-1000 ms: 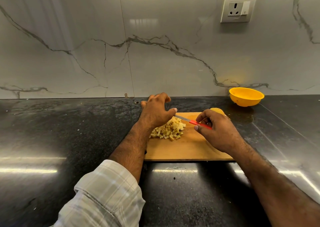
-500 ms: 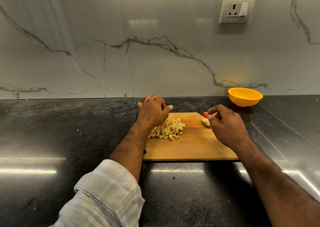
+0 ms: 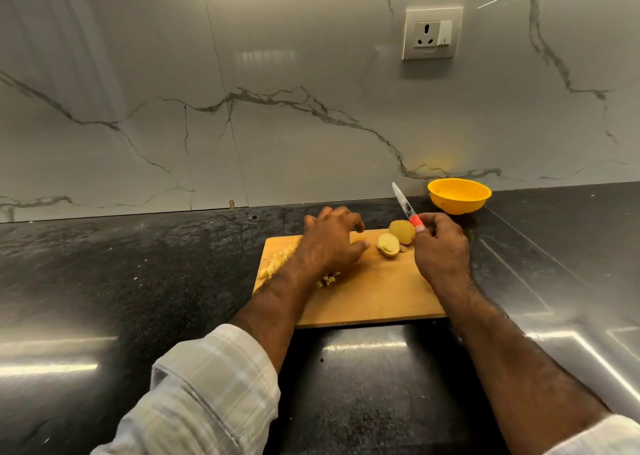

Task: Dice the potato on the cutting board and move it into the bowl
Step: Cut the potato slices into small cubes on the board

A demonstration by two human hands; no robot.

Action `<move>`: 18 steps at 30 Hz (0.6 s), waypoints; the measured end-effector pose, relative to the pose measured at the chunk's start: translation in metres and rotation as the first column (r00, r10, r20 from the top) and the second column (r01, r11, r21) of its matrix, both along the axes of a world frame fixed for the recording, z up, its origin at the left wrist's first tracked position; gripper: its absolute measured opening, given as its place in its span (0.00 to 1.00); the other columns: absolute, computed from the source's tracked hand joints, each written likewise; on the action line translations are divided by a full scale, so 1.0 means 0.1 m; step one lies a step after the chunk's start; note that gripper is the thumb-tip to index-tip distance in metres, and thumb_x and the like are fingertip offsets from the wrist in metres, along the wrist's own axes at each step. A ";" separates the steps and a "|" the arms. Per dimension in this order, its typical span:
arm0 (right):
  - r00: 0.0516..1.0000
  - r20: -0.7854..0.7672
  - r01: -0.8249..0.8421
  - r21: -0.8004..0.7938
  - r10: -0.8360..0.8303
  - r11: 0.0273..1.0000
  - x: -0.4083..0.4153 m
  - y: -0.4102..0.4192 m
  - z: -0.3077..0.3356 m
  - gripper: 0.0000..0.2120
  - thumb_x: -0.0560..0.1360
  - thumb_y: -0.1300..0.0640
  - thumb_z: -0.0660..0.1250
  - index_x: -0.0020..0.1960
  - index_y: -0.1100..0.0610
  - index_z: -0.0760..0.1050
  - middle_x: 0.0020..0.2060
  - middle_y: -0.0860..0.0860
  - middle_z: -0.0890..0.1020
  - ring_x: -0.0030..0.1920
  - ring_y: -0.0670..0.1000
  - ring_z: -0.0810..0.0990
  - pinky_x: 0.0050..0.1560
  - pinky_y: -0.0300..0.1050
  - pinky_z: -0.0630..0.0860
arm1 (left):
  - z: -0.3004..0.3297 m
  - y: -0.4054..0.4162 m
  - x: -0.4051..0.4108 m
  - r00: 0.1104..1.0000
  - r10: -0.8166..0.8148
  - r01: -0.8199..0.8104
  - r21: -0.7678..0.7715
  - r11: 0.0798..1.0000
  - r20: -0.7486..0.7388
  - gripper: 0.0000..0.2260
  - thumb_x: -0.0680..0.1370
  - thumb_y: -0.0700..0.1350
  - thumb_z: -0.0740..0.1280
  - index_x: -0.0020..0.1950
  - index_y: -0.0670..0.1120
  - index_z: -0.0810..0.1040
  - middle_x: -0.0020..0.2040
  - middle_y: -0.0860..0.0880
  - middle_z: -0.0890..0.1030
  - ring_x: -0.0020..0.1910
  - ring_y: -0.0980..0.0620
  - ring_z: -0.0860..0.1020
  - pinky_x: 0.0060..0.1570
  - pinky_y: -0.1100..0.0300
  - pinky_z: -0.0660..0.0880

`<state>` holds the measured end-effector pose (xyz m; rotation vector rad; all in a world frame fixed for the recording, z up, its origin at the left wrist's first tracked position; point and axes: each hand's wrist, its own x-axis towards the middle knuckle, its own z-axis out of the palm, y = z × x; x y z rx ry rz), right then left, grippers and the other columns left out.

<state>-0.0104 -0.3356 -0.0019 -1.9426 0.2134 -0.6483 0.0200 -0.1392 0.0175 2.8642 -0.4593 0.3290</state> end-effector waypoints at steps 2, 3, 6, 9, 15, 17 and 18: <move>1.000 -0.020 0.012 0.019 -0.011 1.000 0.01 0.01 0.00 0.11 0.83 0.56 0.66 0.64 0.53 0.80 0.56 0.52 0.82 0.55 0.52 0.77 0.53 0.49 0.74 | 0.03 -0.22 0.06 0.996 -0.011 0.017 0.069 0.998 -0.091 0.29 0.78 0.67 0.68 0.76 0.56 0.71 0.77 0.51 0.70 0.77 0.46 0.65 0.74 0.35 0.59; 0.999 -0.035 0.021 0.029 -0.020 0.999 0.01 0.00 0.00 0.11 0.82 0.55 0.66 0.63 0.53 0.80 0.55 0.52 0.82 0.55 0.52 0.78 0.52 0.49 0.74 | 0.04 -0.32 0.10 0.990 -0.011 0.021 0.073 0.997 -0.142 0.34 0.77 0.68 0.69 0.79 0.55 0.67 0.79 0.50 0.69 0.78 0.45 0.64 0.75 0.34 0.58; 0.998 -0.057 0.035 0.055 -0.032 0.998 0.01 -0.02 0.01 0.10 0.82 0.57 0.66 0.62 0.54 0.80 0.52 0.49 0.79 0.53 0.51 0.76 0.50 0.46 0.70 | 0.03 -0.51 0.21 0.970 -0.007 0.016 0.036 0.999 -0.244 0.40 0.74 0.68 0.73 0.81 0.53 0.64 0.79 0.49 0.69 0.78 0.44 0.66 0.76 0.33 0.59; 0.999 -0.039 0.030 0.066 -0.028 0.997 0.03 -0.02 0.01 0.10 0.82 0.58 0.66 0.62 0.53 0.80 0.50 0.47 0.78 0.52 0.49 0.77 0.44 0.44 0.71 | -0.01 -0.56 0.29 0.962 -0.017 0.015 -0.010 1.000 -0.272 0.35 0.74 0.66 0.75 0.77 0.54 0.71 0.75 0.50 0.72 0.74 0.45 0.70 0.75 0.33 0.62; 0.999 -0.029 0.043 0.081 -0.041 0.996 0.09 0.00 -0.04 0.10 0.81 0.58 0.66 0.61 0.52 0.80 0.49 0.47 0.79 0.46 0.45 0.76 0.37 0.40 0.69 | -0.10 -0.54 0.31 0.980 -0.049 0.018 -0.157 0.987 -0.194 0.31 0.70 0.64 0.79 0.69 0.56 0.75 0.67 0.54 0.79 0.64 0.50 0.77 0.72 0.36 0.64; 0.999 -0.030 0.047 0.091 -0.045 0.995 0.10 -0.01 -0.04 0.11 0.81 0.59 0.66 0.61 0.53 0.80 0.47 0.45 0.78 0.45 0.44 0.75 0.39 0.42 0.71 | -0.12 -0.54 0.29 0.985 -0.063 0.029 -0.200 0.979 -0.163 0.31 0.69 0.62 0.80 0.68 0.57 0.75 0.65 0.55 0.80 0.62 0.51 0.78 0.72 0.37 0.64; 0.998 -0.032 0.049 0.099 -0.046 0.994 0.11 -0.02 -0.05 0.11 0.81 0.59 0.66 0.61 0.53 0.80 0.46 0.44 0.77 0.44 0.43 0.75 0.40 0.42 0.71 | -0.14 -0.53 0.28 0.986 -0.072 0.036 -0.225 0.974 -0.152 0.31 0.69 0.61 0.81 0.68 0.58 0.75 0.64 0.55 0.81 0.61 0.51 0.79 0.72 0.38 0.66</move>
